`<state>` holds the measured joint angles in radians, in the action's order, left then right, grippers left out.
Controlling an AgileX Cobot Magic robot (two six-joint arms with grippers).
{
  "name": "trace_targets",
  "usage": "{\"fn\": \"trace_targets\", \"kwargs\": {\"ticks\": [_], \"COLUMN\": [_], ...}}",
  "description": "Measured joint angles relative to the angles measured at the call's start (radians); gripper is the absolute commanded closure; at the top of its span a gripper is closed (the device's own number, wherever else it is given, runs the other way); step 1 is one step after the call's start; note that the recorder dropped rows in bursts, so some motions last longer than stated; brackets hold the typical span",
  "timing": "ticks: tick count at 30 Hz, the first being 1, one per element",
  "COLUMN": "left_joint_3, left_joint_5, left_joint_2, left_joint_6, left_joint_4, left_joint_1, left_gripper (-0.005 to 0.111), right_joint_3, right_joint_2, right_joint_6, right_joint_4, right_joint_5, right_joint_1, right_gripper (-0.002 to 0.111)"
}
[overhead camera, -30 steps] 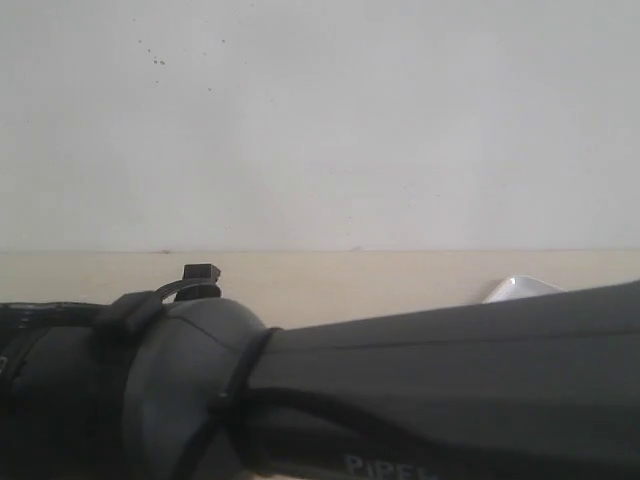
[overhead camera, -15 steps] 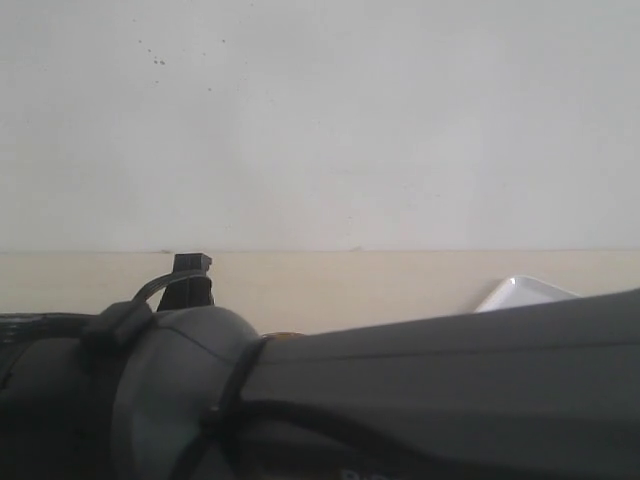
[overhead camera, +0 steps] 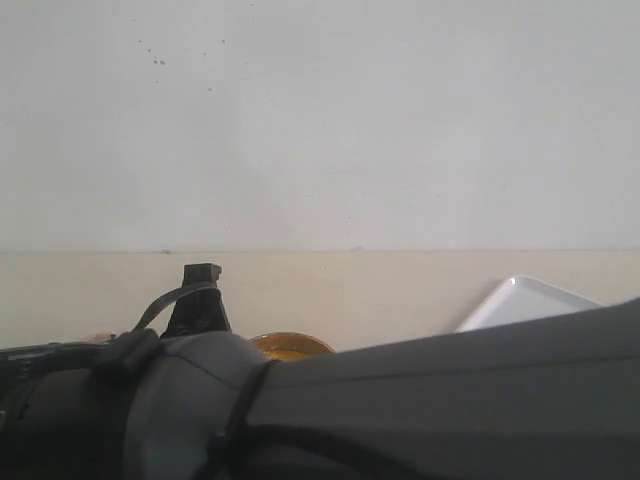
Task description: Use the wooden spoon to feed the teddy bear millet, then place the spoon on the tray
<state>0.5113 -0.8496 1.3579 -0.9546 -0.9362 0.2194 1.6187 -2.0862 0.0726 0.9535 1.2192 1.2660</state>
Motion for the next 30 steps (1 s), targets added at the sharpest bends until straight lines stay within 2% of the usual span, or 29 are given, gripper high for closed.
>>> {"fn": "trace_targets", "kwargs": {"ticks": [18,30], "left_joint_3": [0.000,0.000], "left_joint_5": [0.000,0.000], "left_joint_2": [0.000,0.000], "left_joint_6": [0.000,0.000], "left_joint_4": [0.000,0.000], "left_joint_1": [0.000,0.000], "left_gripper": [0.101,0.101], "right_joint_3": [-0.006,-0.069], "right_joint_2": [0.000,0.014], "right_joint_6": [0.015,0.034], "right_joint_4": [0.036,0.080], "right_joint_5": [0.000,-0.002], "right_joint_1": [0.021,0.028], "right_gripper": [0.109,0.109]}}
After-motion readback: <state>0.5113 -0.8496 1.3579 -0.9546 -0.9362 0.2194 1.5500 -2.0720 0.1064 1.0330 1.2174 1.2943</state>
